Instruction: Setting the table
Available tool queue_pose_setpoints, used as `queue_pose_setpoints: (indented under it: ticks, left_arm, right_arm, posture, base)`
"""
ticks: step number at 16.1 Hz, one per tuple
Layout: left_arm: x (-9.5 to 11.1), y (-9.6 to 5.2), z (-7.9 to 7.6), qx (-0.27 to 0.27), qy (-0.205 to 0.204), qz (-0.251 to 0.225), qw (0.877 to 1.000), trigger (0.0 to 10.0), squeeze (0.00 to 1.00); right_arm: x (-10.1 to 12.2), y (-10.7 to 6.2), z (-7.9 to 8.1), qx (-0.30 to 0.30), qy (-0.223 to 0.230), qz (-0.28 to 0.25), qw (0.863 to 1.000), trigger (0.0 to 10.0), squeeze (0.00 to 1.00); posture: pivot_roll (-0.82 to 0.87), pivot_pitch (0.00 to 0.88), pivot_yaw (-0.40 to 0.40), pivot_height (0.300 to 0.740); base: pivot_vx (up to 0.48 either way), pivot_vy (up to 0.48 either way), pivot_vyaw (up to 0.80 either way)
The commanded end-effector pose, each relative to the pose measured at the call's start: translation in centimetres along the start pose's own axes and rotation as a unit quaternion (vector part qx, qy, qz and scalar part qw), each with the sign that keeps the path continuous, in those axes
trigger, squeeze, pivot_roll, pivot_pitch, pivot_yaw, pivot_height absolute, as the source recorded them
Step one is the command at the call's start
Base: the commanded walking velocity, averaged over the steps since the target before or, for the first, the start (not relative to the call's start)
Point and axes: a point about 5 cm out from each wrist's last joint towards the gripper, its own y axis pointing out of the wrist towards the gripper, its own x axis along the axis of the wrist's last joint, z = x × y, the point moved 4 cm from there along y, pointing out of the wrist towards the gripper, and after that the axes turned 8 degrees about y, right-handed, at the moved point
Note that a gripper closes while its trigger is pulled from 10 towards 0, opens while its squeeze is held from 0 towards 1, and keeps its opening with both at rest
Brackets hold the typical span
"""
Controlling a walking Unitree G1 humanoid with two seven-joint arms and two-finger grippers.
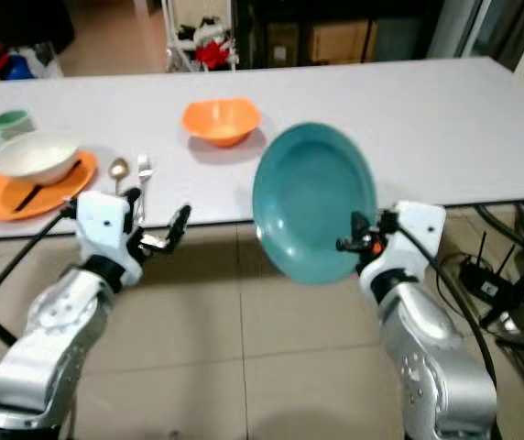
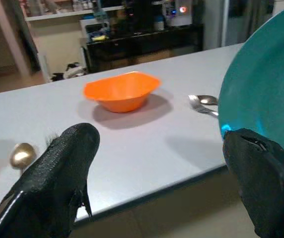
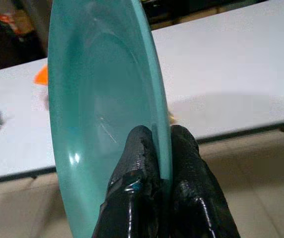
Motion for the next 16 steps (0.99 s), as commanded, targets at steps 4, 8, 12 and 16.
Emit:
queue_pose_setpoints:
  ticks: [4,8,12,16]
  left_arm:
    - [-0.1,-0.4,1.0,0.015,0.011,0.002,1.0,10.0,0.0]
    - [-0.1,-0.4,1.0,0.01,0.016,0.001,1.0,10.0,0.0]
    - [-0.6,-1.2,1.2,-0.001,0.034,0.011,0.999,10.0,0.0]
    - [-1.3,-1.9,1.8,-0.01,0.06,0.026,0.998,10.0,0.0]
  right_arm:
    - [-0.2,0.4,2.6,0.076,0.116,0.034,0.99,10.0,0.0]
    - [-1.7,0.4,3.9,0.131,0.226,0.112,0.959,10.0,0.0]
    - [-4.3,-0.3,4.7,0.152,0.278,0.211,0.925,10.0,0.0]
    - [-5.8,0.0,4.1,0.118,0.321,0.267,0.901,10.0,0.0]
  posture:
    - [0.05,0.0,0.028,0.74]
    - [0.05,0.0,0.03,0.74]
    - [0.05,0.0,0.029,0.74]
    - [0.07,0.0,0.018,0.74]
  base:
    - [0.327,0.0,0.0]
    - [0.329,0.0,0.0]
    - [0.326,0.0,0.0]
    - [0.328,0.0,0.0]
